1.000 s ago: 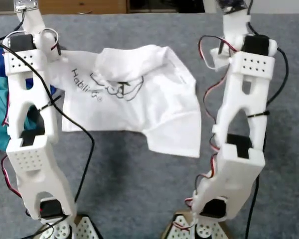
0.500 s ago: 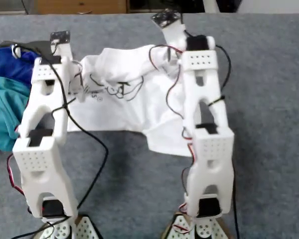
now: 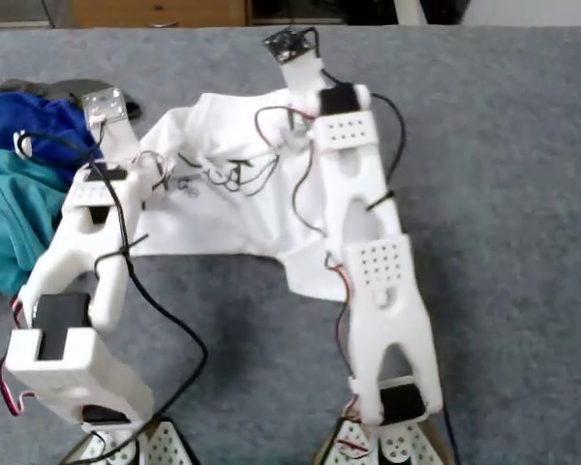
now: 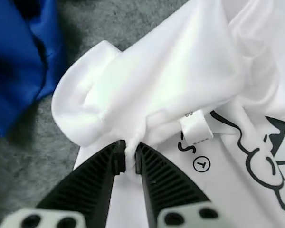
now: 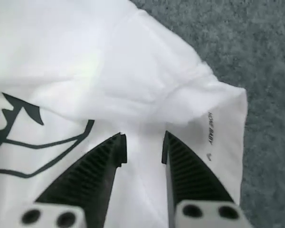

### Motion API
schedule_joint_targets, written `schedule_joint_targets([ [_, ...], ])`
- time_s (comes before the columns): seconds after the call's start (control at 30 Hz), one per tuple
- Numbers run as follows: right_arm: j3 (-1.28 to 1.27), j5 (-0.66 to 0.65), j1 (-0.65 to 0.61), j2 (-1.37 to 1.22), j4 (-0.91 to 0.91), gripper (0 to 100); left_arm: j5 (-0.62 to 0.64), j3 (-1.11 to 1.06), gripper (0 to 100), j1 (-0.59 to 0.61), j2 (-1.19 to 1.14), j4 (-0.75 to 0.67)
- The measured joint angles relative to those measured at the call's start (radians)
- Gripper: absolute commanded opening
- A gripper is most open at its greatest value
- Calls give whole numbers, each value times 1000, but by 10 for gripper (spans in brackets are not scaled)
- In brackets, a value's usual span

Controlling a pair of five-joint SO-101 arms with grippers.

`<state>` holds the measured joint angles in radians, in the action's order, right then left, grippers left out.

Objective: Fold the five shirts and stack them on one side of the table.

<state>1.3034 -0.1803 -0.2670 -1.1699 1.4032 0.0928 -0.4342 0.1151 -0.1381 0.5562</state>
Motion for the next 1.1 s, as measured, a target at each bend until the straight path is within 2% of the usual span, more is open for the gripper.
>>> schedule_joint_targets([
  [0.13, 32, 52, -11, -75, -34, 124, 12, -11, 19, 2, 2, -21],
  [0.27, 58, 121, -3, -91, -40, 12, 12, -11, 19, 2, 2, -25],
  [0.63, 60, 124, 120, -91, 58, 5, 12, -11, 19, 2, 2, -28],
  [0.77, 61, 75, 144, -91, 127, 5, 12, -11, 19, 2, 2, -28],
  [0.87, 61, 25, 144, -91, 173, 21, 12, -11, 19, 2, 2, -28],
  [1.03, 81, 18, 141, -91, 192, 157, 12, -11, 19, 2, 2, -28],
  [1.1, 104, 41, 132, -91, 198, 171, 12, -11, 19, 2, 2, -28],
])
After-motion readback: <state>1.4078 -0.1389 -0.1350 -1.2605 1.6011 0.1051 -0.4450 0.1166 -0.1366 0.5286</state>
